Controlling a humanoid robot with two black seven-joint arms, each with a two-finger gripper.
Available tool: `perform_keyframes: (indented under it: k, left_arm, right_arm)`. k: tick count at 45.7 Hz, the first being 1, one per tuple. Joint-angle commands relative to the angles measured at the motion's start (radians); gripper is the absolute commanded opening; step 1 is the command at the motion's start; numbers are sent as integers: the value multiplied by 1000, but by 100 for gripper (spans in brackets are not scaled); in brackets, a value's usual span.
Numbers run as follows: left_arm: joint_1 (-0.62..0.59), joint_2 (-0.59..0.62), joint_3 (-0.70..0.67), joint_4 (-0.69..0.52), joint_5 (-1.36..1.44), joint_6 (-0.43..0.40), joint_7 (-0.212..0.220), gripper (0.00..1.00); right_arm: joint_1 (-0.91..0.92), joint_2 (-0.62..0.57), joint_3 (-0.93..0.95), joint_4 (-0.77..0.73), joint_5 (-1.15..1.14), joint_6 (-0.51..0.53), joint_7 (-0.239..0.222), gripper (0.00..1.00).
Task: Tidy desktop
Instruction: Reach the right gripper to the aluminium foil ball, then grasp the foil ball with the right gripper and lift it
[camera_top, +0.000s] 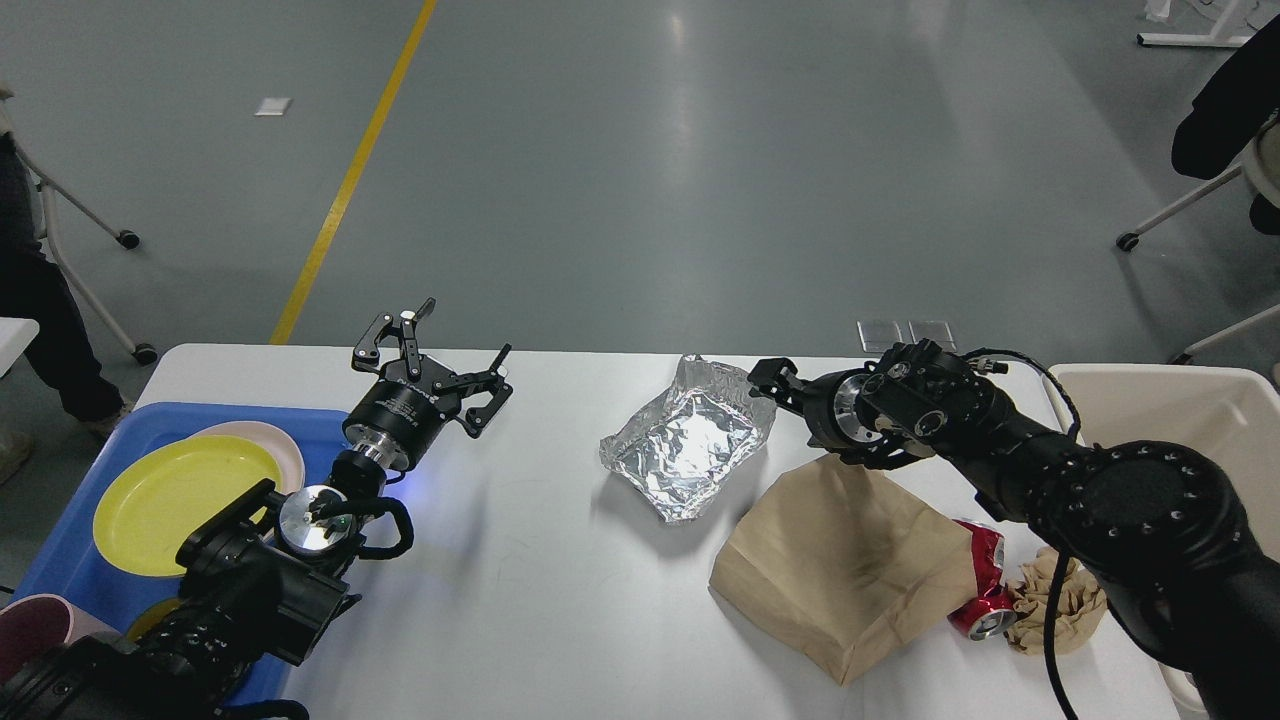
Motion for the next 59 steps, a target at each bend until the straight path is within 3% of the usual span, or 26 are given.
perform_keyframes:
  k: [1,16,26,35,44,59]
  left_arm:
    - [0,0,0,0,-1,0,0,97]
    - [0,0,0,0,-1,0,0,97]
    - [0,0,0,0,0,0,0,97]
    - [0,0,0,0,0,0,0,97]
    - [0,0,0,0,-1,0,0,97]
    - [0,0,0,0,-1,0,0,97]
  right_arm:
    - [-22,35,3,-26,0,-1,1,98]
    - [-77,80,5,-49,0,-68,6,95]
    - [-105,97,3,-46,0,-65,6,77]
    - [-112,101,3,-35,0,-53,5,35]
    - [-114,101,0,-34,0,-50,5,0]
    - [-116,95,-6,-32,0,-43,5,0]
